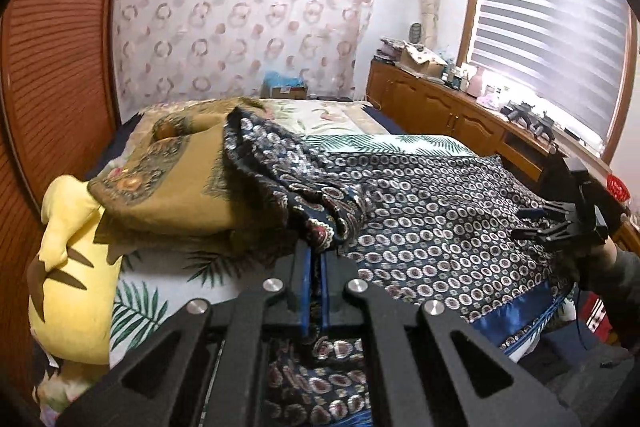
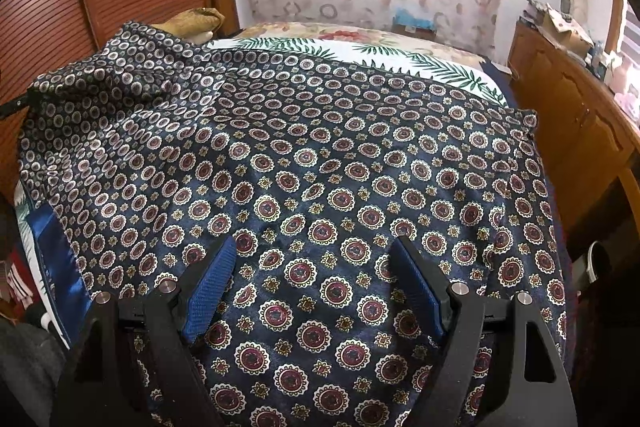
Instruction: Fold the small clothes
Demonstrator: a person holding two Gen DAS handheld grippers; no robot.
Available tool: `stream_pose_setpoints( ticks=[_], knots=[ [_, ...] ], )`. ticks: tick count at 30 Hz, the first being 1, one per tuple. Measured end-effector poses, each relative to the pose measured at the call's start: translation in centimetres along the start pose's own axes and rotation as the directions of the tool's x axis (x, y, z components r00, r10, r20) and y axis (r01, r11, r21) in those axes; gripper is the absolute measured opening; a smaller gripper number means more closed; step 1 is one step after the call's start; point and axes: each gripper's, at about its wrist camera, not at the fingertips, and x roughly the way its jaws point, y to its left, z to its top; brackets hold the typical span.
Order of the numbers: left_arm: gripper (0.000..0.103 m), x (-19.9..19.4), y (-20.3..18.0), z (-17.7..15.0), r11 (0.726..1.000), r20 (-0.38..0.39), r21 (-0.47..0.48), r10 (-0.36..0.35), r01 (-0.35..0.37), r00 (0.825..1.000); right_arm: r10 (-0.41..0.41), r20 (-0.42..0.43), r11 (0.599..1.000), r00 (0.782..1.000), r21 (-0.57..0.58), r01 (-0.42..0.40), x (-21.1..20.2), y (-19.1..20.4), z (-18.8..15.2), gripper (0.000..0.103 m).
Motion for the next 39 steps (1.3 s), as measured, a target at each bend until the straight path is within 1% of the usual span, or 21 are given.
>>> stream_pose_setpoints(
  ticks=[13, 19, 23, 26, 29, 33, 39],
  knots=[
    [0.000, 0.3, -3.6, 1.0, 0.998, 0.025, 0.027, -0.057, 0.056, 0.998, 0.011, 0.015, 0.999, 1.000, 0.047, -0.012, -0.2, -0.7, 0.2, 0.081],
    [0.000, 1.2, -6.3, 2.4, 0.992, 0.033, 0.053, -0.112, 0.111, 0.993, 0.011, 0.023, 0.998, 1.000, 0.055, -0.013, -0.3, -0.9, 0.1, 0.081],
    [0.000, 2.3, -8.8, 4.0, 0.982, 0.032, 0.083, -0.174, 0.171, 0.984, 0.005, 0.037, 0.998, 0.999, 0.065, -0.007, -0.6, -1.1, 0.2, 0.081],
    [0.000, 3.5, -11.2, 5.2, 0.972, 0.017, 0.120, -0.208, 0.204, 0.978, -0.001, 0.069, 0.997, 0.998, 0.078, -0.004, -1.5, -1.4, 0.1, 0.081],
    [0.000, 4.5, -13.7, 6.0, 0.960, 0.000, 0.156, -0.233, 0.230, 0.972, 0.002, 0.096, 0.995, 0.995, 0.099, -0.012, -2.8, -1.8, -0.1, 0.081],
    [0.000, 5.4, -16.9, 7.3, 0.939, -0.017, 0.198, -0.282, 0.280, 0.959, -0.010, 0.132, 0.994, 0.991, 0.111, -0.004, -4.8, -2.4, -0.5, 0.081],
    [0.000, 6.3, -20.9, 8.5, 0.912, -0.052, 0.253, -0.319, 0.322, 0.946, -0.040, 0.168, 0.989, 0.985, 0.148, 0.015, -7.3, -4.3, -1.2, 0.081]
  ],
)
